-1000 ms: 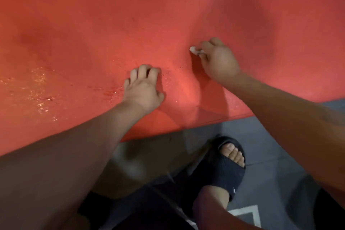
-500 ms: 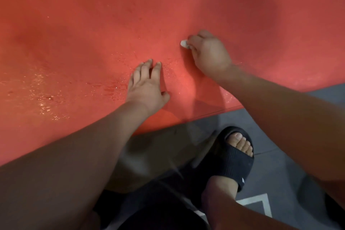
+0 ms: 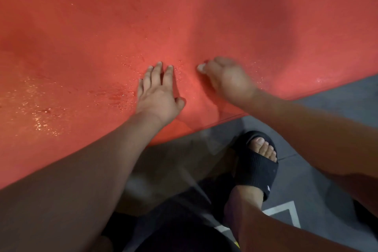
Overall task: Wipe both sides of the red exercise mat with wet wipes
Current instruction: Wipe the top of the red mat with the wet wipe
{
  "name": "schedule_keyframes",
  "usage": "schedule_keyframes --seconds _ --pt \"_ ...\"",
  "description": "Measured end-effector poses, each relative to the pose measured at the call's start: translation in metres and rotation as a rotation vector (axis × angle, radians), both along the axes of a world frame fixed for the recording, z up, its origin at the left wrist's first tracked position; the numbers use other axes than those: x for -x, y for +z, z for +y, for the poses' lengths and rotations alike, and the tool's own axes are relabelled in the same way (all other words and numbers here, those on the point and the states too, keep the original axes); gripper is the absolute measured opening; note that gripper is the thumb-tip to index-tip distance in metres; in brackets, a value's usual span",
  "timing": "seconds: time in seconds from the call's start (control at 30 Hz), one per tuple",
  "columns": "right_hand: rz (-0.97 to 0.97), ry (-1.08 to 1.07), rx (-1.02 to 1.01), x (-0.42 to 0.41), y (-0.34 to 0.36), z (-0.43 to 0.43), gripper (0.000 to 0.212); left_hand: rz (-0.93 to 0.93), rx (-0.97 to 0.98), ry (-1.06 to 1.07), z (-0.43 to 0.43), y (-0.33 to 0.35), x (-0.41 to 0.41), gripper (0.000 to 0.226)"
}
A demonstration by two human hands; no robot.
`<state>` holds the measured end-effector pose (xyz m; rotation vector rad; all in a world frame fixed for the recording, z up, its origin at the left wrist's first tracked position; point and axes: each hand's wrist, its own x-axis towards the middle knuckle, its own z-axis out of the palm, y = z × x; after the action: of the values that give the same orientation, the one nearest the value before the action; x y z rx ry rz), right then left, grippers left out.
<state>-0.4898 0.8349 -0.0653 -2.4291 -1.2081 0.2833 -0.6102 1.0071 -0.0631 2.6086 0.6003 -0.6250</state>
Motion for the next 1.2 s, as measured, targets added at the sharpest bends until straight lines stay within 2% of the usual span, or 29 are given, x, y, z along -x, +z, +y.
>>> schedule_keyframes --seconds 0.1,0.13,0.2,0.3,0.37,0.43,0.53,0.6,0.73,0.8,0.87,0.97,1.03,1.2 --pt "0.051 0.346 0.029 0.042 0.007 -0.02 0.022 0.007 -0.009 -0.015 -0.002 -0.002 0.002 0.092" --pt "0.033 0.389 0.053 0.041 0.009 -0.025 0.024 0.01 -0.011 -0.026 -0.003 -0.003 0.004 0.091" --pt "-0.01 0.277 0.063 0.019 0.005 -0.031 0.022 0.013 -0.016 -0.042 -0.003 -0.004 0.006 0.088" --pt "-0.107 -0.121 0.104 -0.02 0.001 -0.035 0.018 0.019 -0.023 -0.045 -0.002 -0.003 0.007 0.086" --pt "-0.093 -0.272 0.126 -0.019 0.002 -0.033 0.017 0.032 -0.025 -0.037 -0.004 -0.001 0.004 0.086" --pt "-0.044 -0.182 0.097 0.01 0.003 -0.028 0.018 0.049 -0.029 -0.021 -0.008 0.0 0.002 0.086" --pt "0.072 0.186 0.099 0.058 0.006 -0.028 0.022 0.082 -0.039 -0.02 -0.01 0.0 0.002 0.086" --pt "0.052 0.244 0.123 0.053 0.007 -0.036 0.023 0.084 -0.046 -0.038 -0.011 -0.001 0.003 0.087" --pt "-0.049 -0.182 0.108 0.01 0.004 -0.052 0.017 0.051 -0.035 -0.025 -0.01 0.0 0.006 0.086" --pt "-0.042 -0.311 0.121 0.012 0.003 -0.052 0.012 0.043 -0.031 -0.014 -0.012 0.0 0.006 0.086" --pt "0.01 -0.242 0.102 0.039 0.001 -0.044 0.014 0.05 -0.037 -0.003 -0.013 -0.002 0.006 0.086" --pt "0.128 0.103 0.105 0.083 0.003 -0.041 0.023 0.069 -0.044 -0.016 -0.013 -0.004 0.006 0.086" --pt "0.126 0.187 0.168 0.078 0.006 -0.048 0.032 0.068 -0.05 -0.046 -0.01 -0.005 0.008 0.084" --pt "-0.093 -0.274 0.238 0.028 0.001 -0.088 0.023 0.057 -0.043 -0.083 -0.002 -0.003 0.012 0.081"
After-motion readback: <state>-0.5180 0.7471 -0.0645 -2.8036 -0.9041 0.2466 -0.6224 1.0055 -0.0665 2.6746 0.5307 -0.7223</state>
